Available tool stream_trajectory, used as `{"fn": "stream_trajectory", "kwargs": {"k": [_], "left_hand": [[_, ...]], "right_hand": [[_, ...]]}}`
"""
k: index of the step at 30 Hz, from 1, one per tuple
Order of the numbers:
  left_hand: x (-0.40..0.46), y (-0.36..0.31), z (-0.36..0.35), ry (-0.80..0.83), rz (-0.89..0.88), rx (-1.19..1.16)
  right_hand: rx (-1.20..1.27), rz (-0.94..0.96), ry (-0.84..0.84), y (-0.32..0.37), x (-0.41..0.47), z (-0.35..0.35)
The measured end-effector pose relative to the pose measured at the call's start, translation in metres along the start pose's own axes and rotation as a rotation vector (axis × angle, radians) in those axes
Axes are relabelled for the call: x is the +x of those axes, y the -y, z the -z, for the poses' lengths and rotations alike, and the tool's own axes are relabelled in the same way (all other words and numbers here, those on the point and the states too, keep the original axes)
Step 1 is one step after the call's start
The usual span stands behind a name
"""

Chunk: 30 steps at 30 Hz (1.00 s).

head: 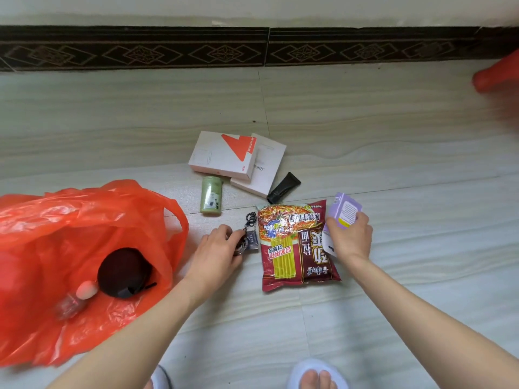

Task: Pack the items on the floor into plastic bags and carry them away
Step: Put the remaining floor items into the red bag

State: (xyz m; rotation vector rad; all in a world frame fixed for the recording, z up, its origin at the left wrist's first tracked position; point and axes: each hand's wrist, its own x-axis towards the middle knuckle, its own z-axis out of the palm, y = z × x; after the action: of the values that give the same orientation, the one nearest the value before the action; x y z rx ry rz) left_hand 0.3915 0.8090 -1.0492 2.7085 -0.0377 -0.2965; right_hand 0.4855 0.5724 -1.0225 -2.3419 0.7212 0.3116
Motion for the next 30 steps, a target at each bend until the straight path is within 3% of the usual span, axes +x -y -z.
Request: {"fn": "stream_trajectory", "kwargs": {"k": [5,11,18,23,27,30], "left_hand": [[-0.022,-0.001,0.005,-0.122,0.050,-0.076],[-0.092,0.011,0.034,-0.296,0.181,-0.339],[-0.186,0.050,0.078,-0.634,0.596,-0.511],[-0.173,0.102,0.085,-0.706,0.944,-0.679],[-0.153,0.131,0.081,-0.600,0.970,-0.671],[-0.147,0.133,0.087,-0.537,0.863,-0.803]], "right_hand": [[-0.131,0.460,0.146,-0.007,-0.069,0.013],[-0.282,0.733,0.338,-0.001,-0.139,0.006],[-0.551,1.093,0.673,0.051,-0.207,-0.028],[-0.589,1.028,0.761,0.108,-0.236,-0.090],[-0.567,0.912,0.643,0.131,-0.250,-0.140],[-0.527,0.880,0.582,0.132,-0.254,-0.157]]}}
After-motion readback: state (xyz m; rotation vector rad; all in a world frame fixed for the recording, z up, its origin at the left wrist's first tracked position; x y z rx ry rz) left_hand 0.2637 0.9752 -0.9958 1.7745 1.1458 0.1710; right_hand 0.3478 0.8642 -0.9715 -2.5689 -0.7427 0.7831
